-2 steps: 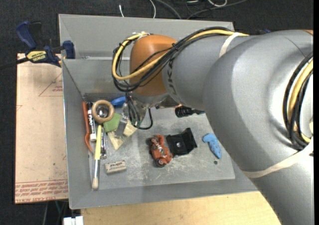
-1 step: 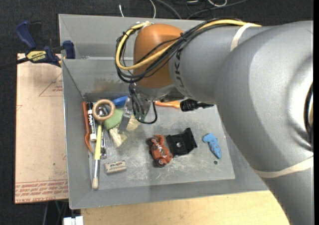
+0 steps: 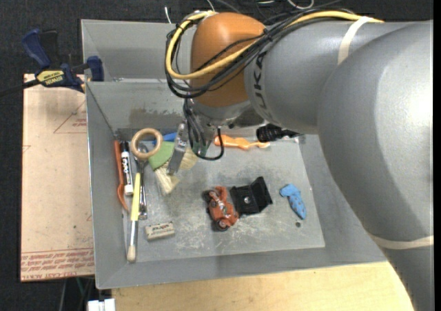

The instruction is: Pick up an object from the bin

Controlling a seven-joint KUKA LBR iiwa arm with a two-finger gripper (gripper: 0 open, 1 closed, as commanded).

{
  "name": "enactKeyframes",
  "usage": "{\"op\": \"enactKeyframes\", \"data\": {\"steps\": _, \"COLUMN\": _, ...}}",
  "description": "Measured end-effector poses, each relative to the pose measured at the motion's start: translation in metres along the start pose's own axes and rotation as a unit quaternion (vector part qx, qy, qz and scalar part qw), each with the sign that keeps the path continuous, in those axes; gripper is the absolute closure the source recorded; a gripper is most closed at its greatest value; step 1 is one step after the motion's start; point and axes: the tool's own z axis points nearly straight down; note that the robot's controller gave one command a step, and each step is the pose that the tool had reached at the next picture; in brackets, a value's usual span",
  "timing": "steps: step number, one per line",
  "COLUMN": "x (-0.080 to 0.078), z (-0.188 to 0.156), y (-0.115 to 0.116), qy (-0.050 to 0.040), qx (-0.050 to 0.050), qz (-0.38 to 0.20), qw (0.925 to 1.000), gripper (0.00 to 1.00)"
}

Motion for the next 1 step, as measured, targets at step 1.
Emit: {"op": "enactKeyframes", "data": {"steps": 1, "x": -0.0019, "z": -0.0244, "y": 0.0017, "qy": -0.0037, "qx": -0.003, "qz": -0.001, "qw": 1.0000, "gripper": 1.00}}
